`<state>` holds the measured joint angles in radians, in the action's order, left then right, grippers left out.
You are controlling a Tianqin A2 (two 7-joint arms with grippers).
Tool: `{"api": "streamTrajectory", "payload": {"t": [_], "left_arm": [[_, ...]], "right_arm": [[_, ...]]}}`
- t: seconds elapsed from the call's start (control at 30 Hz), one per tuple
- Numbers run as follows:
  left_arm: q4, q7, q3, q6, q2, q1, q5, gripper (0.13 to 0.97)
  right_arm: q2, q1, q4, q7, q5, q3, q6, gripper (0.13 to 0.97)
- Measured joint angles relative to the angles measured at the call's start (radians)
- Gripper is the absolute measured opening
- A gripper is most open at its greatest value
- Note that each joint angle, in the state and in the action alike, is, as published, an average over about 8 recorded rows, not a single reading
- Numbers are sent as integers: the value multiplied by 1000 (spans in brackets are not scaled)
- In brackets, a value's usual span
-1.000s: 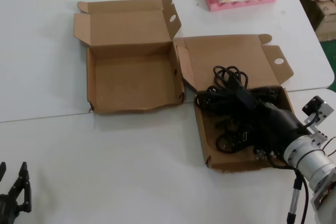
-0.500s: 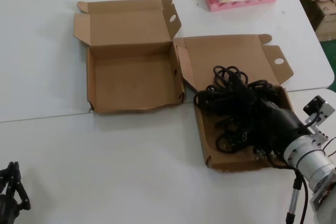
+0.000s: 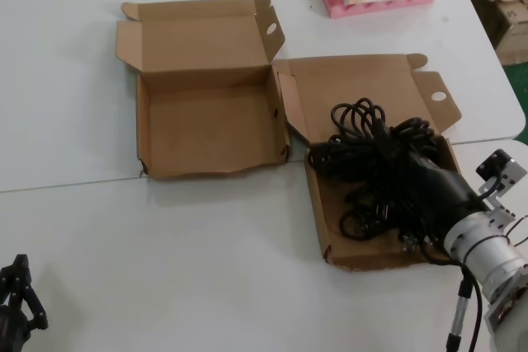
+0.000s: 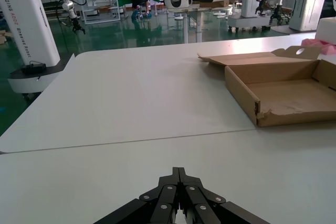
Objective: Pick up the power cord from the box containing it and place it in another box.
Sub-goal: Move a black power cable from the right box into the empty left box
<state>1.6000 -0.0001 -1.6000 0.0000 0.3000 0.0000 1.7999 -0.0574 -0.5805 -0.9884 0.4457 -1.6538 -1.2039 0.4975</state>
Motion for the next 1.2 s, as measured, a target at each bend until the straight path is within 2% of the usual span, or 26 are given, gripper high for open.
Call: {"api": "streamTrajectory", "payload": {"t": [0.27, 0.4, 0.67, 0.77, 1.03, 1.2], "left_arm": [[0, 0, 0, 0, 0, 0, 0, 163], [0, 0, 0, 0, 0, 0, 0, 163], [0, 0, 0, 0, 0, 0, 0, 163], [0, 0, 0, 0, 0, 0, 0, 163], [0, 0, 0, 0, 0, 0, 0, 163], [0, 0, 0, 0, 0, 0, 0, 163]], "right_arm": [[-27, 12, -67, 0, -44, -60, -38, 212], [-67, 22, -117, 0, -54, -121, -66, 212], [-173, 23, -182, 0, -113, -271, -96, 157], [-226, 19, -198, 0, -191, -355, -117, 156], [-395, 24, -290, 0, -507, -611, -207, 152], [-404, -11, -285, 0, -599, -679, -210, 152]]}}
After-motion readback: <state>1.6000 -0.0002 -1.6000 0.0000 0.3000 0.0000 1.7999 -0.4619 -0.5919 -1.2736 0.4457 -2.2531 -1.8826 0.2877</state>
